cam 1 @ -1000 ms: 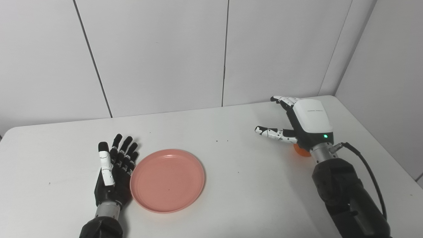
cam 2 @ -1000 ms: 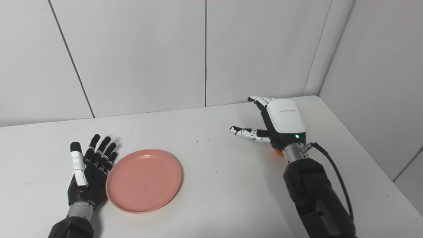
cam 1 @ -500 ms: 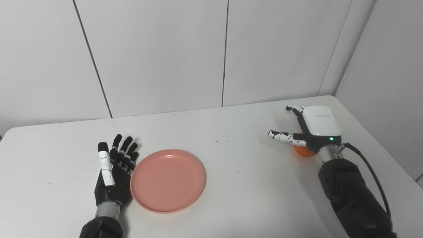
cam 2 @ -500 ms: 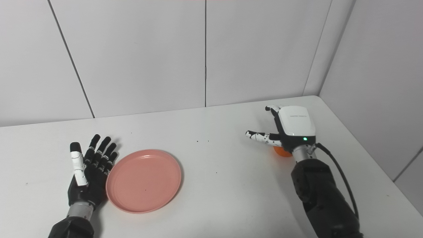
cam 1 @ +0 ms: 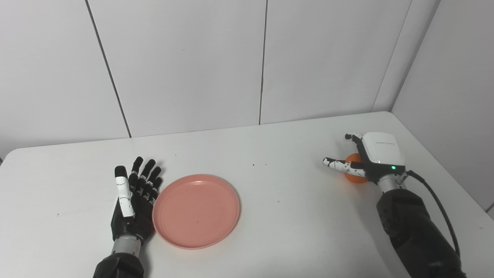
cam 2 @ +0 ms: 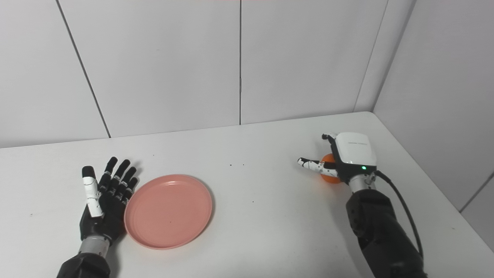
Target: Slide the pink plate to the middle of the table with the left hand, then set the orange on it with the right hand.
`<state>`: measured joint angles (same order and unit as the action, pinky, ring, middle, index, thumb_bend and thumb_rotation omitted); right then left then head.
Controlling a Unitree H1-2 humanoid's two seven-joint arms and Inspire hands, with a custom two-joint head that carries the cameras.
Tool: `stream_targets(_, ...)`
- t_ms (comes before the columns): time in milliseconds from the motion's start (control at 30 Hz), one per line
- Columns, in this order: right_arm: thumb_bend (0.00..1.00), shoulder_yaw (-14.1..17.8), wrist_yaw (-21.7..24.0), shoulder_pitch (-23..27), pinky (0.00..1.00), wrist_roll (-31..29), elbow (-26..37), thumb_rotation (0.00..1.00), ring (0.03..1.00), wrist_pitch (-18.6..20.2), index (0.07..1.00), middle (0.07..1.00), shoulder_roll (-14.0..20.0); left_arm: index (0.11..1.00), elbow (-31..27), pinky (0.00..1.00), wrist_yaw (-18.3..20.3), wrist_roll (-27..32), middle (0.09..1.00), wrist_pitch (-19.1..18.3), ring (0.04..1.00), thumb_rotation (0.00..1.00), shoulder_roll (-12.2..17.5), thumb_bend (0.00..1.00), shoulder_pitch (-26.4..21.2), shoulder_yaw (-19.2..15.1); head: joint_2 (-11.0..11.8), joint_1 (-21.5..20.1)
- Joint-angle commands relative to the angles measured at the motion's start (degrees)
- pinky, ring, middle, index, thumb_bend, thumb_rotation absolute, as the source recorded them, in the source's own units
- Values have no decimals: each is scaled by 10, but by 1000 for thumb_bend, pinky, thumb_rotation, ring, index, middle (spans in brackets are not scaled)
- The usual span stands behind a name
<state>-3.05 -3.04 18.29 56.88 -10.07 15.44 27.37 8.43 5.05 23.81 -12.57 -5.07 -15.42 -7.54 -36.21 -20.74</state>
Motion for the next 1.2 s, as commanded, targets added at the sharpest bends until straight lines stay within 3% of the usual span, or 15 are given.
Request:
stream_targets(0,866,5,-16,11,764,-2,6,973,735,13,742,750,17,962,36,1000,-18,-10,934,-44,944,865,-1,902,37,2,-1,2)
stream_targets(433,851,-16,-11,-3,739,2,-14,989,708,39,739,729,16,955,30,1000,-19,-9,929,-49,940,862,0,903,38,2,-4,2)
stream_targets(733,850,-31,-21,-6,700,-6,-34,939,685,38,732,721,13,959,29,1000,-21,-10,924,-50,940,864,1,904,38,3,-6,4)
stream_targets(800,839,-34,-29,-7,574,-8,-39,901,609,38,706,683,10,954,29,1000,-21,-10,921,-50,938,858,1,908,38,3,-6,5)
stream_targets(933,819,-32,-42,-9,436,-28,-48,856,503,31,650,604,5,955,29,1000,-21,-10,922,-49,936,859,0,903,38,3,-7,6)
stream_targets(967,814,-30,-46,-9,396,-37,-52,844,460,30,598,558,2,955,29,1000,-22,-10,922,-49,937,858,0,902,38,3,-7,6)
stream_targets(1033,781,-31,-55,-8,218,-48,-61,776,279,27,379,358,1,955,28,1000,-22,-9,922,-50,935,857,-1,898,38,3,-7,6)
stream_targets(1167,707,-46,-64,-7,133,-54,-74,727,187,19,281,254,9,955,26,999,-24,-9,922,-53,933,855,-1,899,38,2,-8,6)
